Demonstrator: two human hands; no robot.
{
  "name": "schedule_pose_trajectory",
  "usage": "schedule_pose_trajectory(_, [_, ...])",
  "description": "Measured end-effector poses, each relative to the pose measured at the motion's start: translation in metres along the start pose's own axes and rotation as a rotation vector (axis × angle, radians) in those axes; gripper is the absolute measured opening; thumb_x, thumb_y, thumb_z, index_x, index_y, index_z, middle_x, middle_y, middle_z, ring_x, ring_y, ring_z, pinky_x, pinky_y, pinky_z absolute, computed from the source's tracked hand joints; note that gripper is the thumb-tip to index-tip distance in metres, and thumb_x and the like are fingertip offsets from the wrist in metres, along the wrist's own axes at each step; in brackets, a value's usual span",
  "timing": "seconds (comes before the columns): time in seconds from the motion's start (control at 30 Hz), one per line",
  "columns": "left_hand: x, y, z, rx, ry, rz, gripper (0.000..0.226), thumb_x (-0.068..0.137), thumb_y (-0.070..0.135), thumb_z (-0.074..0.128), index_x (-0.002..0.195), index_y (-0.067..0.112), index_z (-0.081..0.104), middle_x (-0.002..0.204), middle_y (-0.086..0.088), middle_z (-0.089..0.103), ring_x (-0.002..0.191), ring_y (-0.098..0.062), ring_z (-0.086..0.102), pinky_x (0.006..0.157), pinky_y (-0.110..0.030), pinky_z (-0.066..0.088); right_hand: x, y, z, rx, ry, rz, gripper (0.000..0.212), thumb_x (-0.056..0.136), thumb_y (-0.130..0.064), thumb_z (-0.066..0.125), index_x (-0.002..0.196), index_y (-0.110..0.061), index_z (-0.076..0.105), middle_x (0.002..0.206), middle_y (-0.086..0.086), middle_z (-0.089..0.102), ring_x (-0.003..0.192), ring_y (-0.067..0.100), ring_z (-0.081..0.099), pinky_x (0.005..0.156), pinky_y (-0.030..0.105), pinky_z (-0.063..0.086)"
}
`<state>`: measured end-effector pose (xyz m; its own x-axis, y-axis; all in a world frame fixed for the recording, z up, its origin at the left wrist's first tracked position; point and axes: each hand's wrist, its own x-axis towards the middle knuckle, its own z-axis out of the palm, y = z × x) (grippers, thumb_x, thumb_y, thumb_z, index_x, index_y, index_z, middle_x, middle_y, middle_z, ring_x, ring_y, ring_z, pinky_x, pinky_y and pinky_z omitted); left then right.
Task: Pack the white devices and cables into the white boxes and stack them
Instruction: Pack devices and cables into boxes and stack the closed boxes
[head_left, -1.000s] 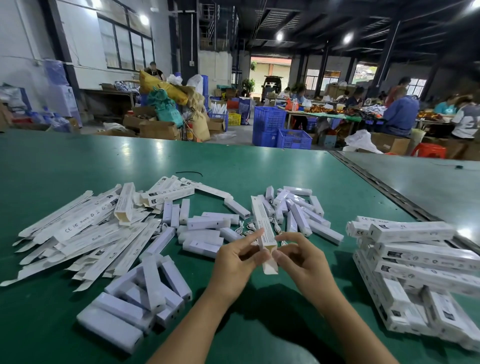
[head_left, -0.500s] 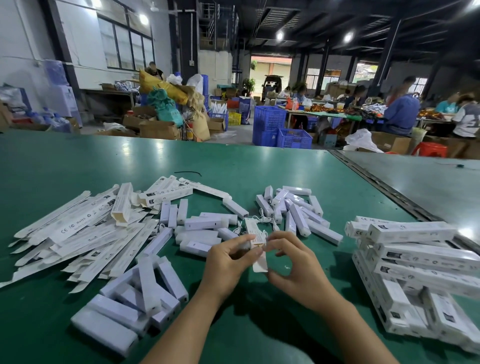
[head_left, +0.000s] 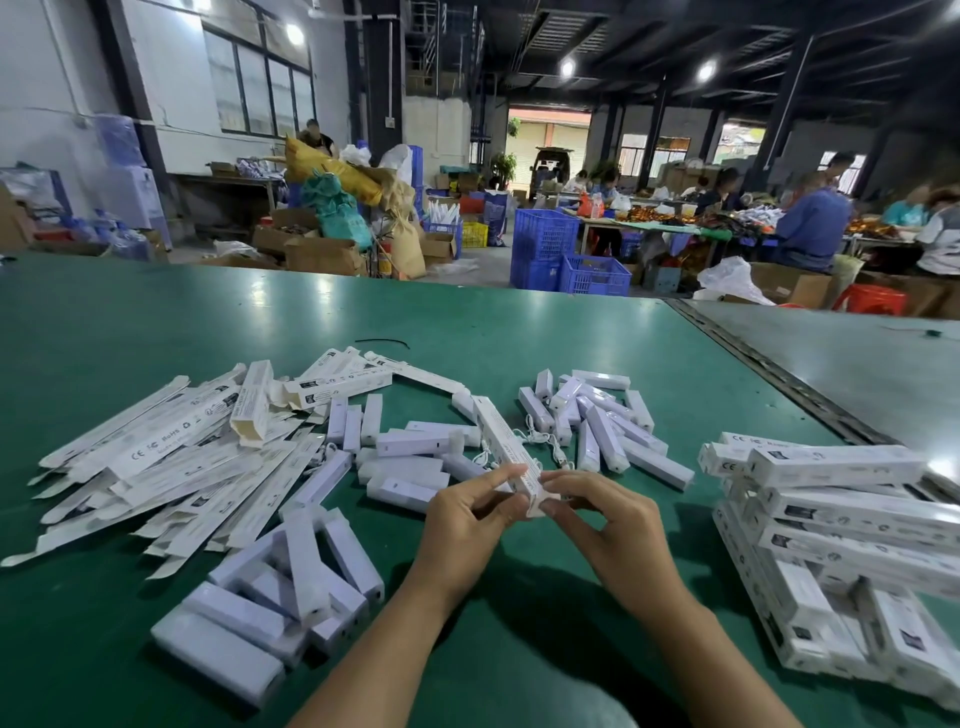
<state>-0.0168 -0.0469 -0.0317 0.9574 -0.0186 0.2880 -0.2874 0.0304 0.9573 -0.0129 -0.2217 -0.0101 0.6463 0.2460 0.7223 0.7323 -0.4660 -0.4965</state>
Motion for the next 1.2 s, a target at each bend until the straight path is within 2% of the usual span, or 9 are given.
schedule_pose_trajectory(0.1, [-0.001, 0.002, -0.001, -0.014, 0.014, 0.013, 0.035, 0.078, 0.033, 0.074, 0.112, 0.035, 0.069, 0.096, 0.006, 0.078, 0.095, -0.007, 0.073, 0.084, -0.016, 0.053, -0.001, 0.003, 0.001, 0.012, 0.001, -0.036, 0.013, 0.079, -0.002, 0.078, 0.091, -0.006, 0.076, 0.105, -0.002, 0.073, 0.091, 0.004, 0.070, 0.079, 0.029, 0.059])
schedule_pose_trajectory(0.27, [0.000, 0.002, -0.001, -0.030, 0.028, 0.018, 0.035, 0.078, 0.032, 0.073, 0.112, 0.035, 0.068, 0.098, 0.008, 0.078, 0.098, -0.007, 0.072, 0.086, -0.016, 0.053, -0.001, 0.004, 0.001, 0.012, -0.015, -0.047, 0.013, 0.079, -0.002, 0.078, 0.090, -0.006, 0.078, 0.106, 0.000, 0.073, 0.093, 0.006, 0.070, 0.080, 0.030, 0.058])
schedule_pose_trajectory(0.6, [-0.004, 0.008, 0.001, -0.016, -0.033, -0.012, 0.033, 0.078, 0.035, 0.072, 0.110, 0.037, 0.071, 0.098, 0.012, 0.077, 0.097, -0.001, 0.070, 0.084, -0.012, 0.049, -0.001, 0.006, -0.001, 0.015, -0.011, -0.042, 0.011, 0.078, -0.004, 0.079, 0.087, -0.009, 0.078, 0.099, -0.004, 0.071, 0.087, 0.007, 0.070, 0.076, 0.032, 0.059])
schedule_pose_trajectory(0.7, [-0.006, 0.012, 0.000, -0.024, -0.087, -0.019, 0.033, 0.077, 0.038, 0.073, 0.110, 0.038, 0.071, 0.093, 0.015, 0.076, 0.093, 0.004, 0.067, 0.083, -0.010, 0.048, -0.002, 0.004, -0.001, 0.097, 0.023, 0.090, 0.023, 0.075, -0.008, 0.082, 0.094, -0.016, 0.072, 0.091, -0.010, 0.073, 0.084, 0.008, 0.071, 0.077, 0.031, 0.059])
schedule_pose_trajectory(0.83, [-0.005, 0.011, 0.000, -0.031, -0.095, -0.053, 0.036, 0.070, 0.037, 0.081, 0.106, 0.038, 0.073, 0.098, 0.000, 0.077, 0.096, -0.008, 0.069, 0.085, -0.015, 0.051, -0.004, 0.003, -0.002, 0.168, 0.020, 0.219, 0.054, 0.073, -0.012, 0.083, 0.110, -0.037, 0.053, 0.091, -0.016, 0.074, 0.085, 0.007, 0.072, 0.082, 0.024, 0.056])
schedule_pose_trajectory(0.9, [-0.005, 0.011, -0.001, -0.012, -0.106, -0.057, 0.037, 0.072, 0.038, 0.080, 0.108, 0.033, 0.073, 0.099, -0.008, 0.076, 0.098, -0.015, 0.069, 0.090, -0.022, 0.054, -0.003, 0.002, -0.001, 0.187, 0.014, 0.233, 0.057, 0.072, -0.011, 0.084, 0.111, -0.039, 0.052, 0.088, -0.015, 0.074, 0.085, 0.007, 0.072, 0.083, 0.025, 0.056])
schedule_pose_trajectory(1.0, [-0.006, 0.013, -0.001, -0.017, -0.152, -0.043, 0.034, 0.078, 0.035, 0.077, 0.111, 0.027, 0.072, 0.091, 0.002, 0.075, 0.093, -0.012, 0.068, 0.095, -0.027, 0.052, -0.003, -0.001, -0.001, 0.243, 0.016, 0.237, 0.052, 0.071, -0.018, 0.083, 0.111, -0.036, 0.055, 0.087, -0.013, 0.075, 0.086, 0.009, 0.072, 0.084, 0.025, 0.056])
schedule_pose_trajectory(1.1, [-0.005, 0.015, 0.002, -0.022, -0.162, 0.011, 0.022, 0.088, 0.032, 0.070, 0.109, 0.026, 0.070, 0.083, 0.009, 0.067, 0.086, -0.010, 0.062, 0.090, -0.035, 0.053, -0.003, -0.003, -0.002, 0.290, -0.014, 0.236, 0.046, 0.077, -0.020, 0.081, 0.115, -0.029, 0.057, 0.101, -0.009, 0.072, 0.094, 0.013, 0.070, 0.087, 0.024, 0.054])
schedule_pose_trajectory(1.2, [-0.004, 0.021, 0.004, -0.255, -0.158, -0.057, 0.018, 0.088, 0.032, 0.064, 0.103, 0.027, 0.073, 0.104, 0.002, 0.071, 0.094, -0.017, 0.062, 0.084, -0.034, 0.055, -0.004, 0.001, -0.005, 0.231, -0.098, 0.229, 0.061, 0.081, 0.001, 0.069, 0.129, -0.032, 0.051, 0.130, -0.017, 0.055, 0.100, 0.015, 0.064, 0.083, 0.026, 0.055])
